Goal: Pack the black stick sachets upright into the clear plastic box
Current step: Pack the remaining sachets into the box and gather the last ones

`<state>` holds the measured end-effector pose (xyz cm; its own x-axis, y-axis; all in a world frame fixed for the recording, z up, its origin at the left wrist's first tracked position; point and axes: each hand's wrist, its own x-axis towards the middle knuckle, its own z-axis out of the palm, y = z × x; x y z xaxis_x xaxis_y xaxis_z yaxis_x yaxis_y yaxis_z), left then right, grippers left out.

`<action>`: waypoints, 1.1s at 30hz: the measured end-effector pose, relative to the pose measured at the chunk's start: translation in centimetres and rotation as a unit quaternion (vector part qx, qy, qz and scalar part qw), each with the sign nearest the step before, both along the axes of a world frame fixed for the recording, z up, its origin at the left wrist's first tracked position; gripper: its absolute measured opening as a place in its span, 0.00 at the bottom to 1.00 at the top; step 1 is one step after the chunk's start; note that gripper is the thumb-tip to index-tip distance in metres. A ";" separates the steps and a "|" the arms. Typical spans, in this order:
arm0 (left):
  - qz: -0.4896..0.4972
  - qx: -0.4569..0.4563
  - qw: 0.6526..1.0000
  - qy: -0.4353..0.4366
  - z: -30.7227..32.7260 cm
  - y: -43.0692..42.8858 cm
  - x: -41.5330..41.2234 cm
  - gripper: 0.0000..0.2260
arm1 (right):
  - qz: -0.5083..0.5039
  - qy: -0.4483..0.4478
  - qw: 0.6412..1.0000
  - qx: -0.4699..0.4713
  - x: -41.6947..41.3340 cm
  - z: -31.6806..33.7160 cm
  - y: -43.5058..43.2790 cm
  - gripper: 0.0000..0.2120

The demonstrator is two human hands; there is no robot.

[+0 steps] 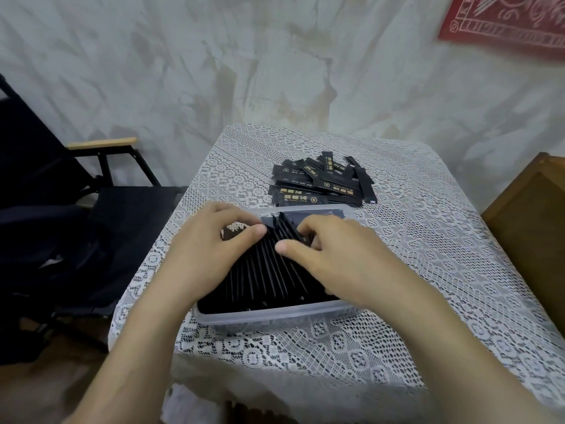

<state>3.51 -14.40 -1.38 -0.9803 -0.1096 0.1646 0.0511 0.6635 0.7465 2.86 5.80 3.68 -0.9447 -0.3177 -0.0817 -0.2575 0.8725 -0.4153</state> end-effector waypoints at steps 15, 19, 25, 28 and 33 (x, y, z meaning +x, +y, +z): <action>0.006 -0.007 1.000 -0.016 0.5 0.5 0.3 0.10 | -0.013 -0.035 0.999 -0.037 -0.2 0.2 1.1 0.10; 0.016 -0.020 1.000 -0.017 0.5 0.6 0.3 0.11 | -0.019 -0.059 0.996 -0.066 -0.6 -0.4 1.1 0.16; 0.020 -0.028 0.999 -0.020 0.5 0.6 0.2 0.11 | -0.017 -0.113 0.987 -0.114 -0.9 -1.1 1.8 0.16; 0.017 -0.036 0.999 -0.019 0.5 0.6 0.2 0.11 | -0.003 -0.099 0.988 -0.119 -0.9 -1.2 1.8 0.10; 0.015 -0.032 0.999 -0.020 0.5 0.6 0.2 0.12 | 0.013 -0.097 0.989 -0.111 -0.7 -1.1 1.6 0.13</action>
